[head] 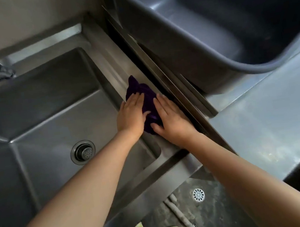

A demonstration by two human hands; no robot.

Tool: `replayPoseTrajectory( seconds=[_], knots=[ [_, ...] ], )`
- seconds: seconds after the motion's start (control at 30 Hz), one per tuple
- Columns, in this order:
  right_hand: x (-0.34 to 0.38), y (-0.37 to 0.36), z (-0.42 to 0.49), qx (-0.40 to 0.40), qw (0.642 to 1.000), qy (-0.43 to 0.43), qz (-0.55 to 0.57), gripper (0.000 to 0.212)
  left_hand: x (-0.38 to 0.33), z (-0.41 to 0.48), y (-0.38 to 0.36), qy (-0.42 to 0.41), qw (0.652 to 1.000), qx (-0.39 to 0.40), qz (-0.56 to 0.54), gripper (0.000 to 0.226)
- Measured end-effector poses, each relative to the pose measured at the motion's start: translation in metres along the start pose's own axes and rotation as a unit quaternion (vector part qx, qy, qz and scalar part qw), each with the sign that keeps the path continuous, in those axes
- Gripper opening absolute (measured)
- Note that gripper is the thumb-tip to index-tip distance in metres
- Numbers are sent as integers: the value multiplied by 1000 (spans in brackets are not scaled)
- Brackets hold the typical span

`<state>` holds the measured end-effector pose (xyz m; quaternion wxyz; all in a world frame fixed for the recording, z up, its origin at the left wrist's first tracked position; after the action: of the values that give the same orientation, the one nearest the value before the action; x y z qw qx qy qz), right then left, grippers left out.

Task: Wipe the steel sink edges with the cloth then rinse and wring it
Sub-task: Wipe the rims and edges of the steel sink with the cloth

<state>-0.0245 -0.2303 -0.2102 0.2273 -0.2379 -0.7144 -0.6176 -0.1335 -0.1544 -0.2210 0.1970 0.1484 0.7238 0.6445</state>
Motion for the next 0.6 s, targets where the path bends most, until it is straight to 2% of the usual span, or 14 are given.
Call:
replayPoseTrajectory(
  seconds=[0.3,0.6],
  knots=[
    [5,-7,52,5,997,-29,-68,78,31,41,14,-31,999,20,38,59],
    [11,-8,83,2,998,-42,-54,82,59,74,21,-23,999,24,25,60]
  ],
)
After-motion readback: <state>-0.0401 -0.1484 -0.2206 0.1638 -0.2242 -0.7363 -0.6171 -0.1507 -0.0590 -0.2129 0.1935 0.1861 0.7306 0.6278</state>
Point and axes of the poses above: each hand's wrist, its own z-axis towards the middle knuckle, its own y-axis out of the back of the hand, x = y × z, the point moved 3 cm from there along z, towards the middle knuckle, and after that the axes turned 12 degrees about z, right-handed, at the moved point
